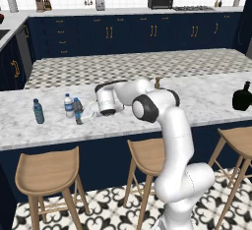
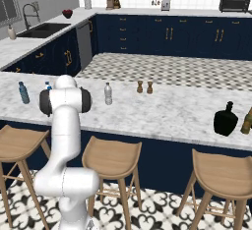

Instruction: Move the plastic bottles in the middle to the plastics group, and the glass bottles in the middle to the glass group.

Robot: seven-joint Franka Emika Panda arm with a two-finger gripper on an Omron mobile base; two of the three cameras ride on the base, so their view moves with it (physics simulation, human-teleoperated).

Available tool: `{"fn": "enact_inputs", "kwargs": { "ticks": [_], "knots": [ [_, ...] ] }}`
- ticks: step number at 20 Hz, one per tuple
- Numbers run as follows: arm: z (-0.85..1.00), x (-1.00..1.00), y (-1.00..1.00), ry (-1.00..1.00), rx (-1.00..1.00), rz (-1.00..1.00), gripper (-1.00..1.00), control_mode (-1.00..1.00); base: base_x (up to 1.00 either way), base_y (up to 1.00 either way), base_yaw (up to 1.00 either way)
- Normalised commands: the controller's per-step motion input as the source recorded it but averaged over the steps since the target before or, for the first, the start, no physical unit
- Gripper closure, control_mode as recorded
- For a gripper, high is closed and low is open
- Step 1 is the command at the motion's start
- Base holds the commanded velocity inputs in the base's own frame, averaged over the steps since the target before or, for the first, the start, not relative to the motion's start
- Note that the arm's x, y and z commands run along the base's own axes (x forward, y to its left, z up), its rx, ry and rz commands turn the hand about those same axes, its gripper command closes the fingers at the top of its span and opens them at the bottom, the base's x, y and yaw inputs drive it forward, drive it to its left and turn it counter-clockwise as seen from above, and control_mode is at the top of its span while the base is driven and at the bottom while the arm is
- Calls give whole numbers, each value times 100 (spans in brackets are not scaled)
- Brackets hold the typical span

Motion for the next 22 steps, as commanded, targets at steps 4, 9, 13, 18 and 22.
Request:
{"fn": "enact_inputs", "kwargs": {
  "ticks": [4, 9, 13, 18, 22],
  "knots": [
    [-18, 25, 20, -1, 0, 5, 100, -100, 0, 0, 0],
    [-36, 1, 1, 0, 0, 4, 100, -100, 0, 0, 0],
    [-45, 0, -8, 0, 2, 2, 100, -100, 0, 0, 0],
    [-46, -9, -20, -2, 3, 2, 100, -100, 0, 0, 0],
    [-49, -23, -35, -17, 5, 4, 100, -100, 0, 0, 0]
  ]
}}
